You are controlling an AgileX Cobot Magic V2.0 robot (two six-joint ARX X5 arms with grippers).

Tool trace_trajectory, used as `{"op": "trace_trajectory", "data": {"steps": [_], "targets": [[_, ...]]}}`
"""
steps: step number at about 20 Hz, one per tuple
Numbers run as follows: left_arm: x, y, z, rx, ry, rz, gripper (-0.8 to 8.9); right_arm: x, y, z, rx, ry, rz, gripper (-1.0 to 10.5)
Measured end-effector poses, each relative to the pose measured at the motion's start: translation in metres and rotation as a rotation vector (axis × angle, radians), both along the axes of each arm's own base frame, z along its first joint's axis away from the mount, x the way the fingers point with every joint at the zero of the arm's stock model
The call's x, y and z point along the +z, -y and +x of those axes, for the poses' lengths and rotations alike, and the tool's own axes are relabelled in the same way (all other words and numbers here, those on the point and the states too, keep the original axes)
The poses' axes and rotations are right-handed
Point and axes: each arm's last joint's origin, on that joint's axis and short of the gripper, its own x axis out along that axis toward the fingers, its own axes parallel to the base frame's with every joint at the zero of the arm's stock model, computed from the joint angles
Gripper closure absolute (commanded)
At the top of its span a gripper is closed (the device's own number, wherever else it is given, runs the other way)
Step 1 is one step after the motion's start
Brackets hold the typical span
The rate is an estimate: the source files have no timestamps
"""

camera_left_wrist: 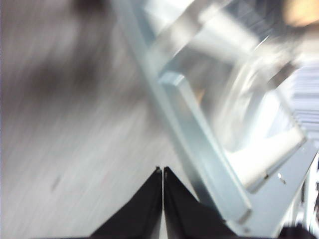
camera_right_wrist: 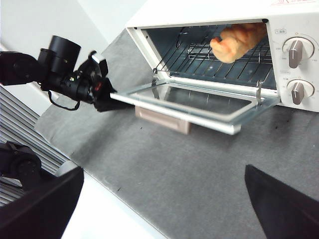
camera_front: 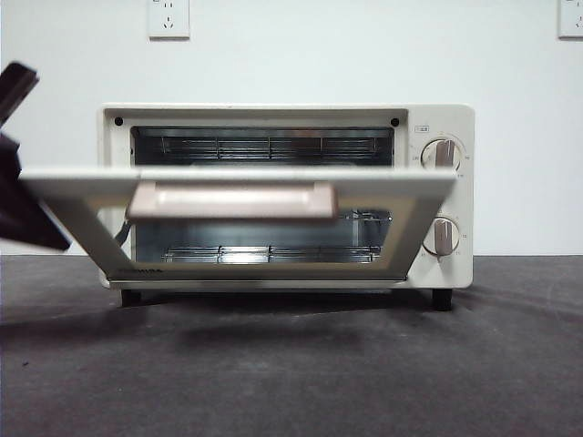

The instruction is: The left arm flap open the oven, the right arm pick bread and place it into oven, the left arm flap close the oven

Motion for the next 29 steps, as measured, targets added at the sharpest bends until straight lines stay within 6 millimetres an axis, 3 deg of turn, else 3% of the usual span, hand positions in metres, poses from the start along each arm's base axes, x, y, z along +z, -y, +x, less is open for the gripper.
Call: {"op": "trace_trajectory", "data": {"steps": [8,16,24,29], "targets": [[0.031,-0.001,0.020,0.120,0.222,-0.120,8.04,0.005,-0.001,0.001,-0.006,0.026,0.044,4.4],[0.051,-0.002,0.031,0.240,0.338,-0.207,8.04,0.005,-0.001,0.001,-0.006,0.028,0.045,4.4],[0.056,0.001,0.026,0.128,0.303,-0.298,8.04,0.005,-0.001,0.001,-0.006,0.028,0.045,4.4],[0.077,-0.006,0.011,0.092,0.393,-0.326,8.04,0.005,-0.001,0.001,-0.006,0.028,0.045,4.4]]}}
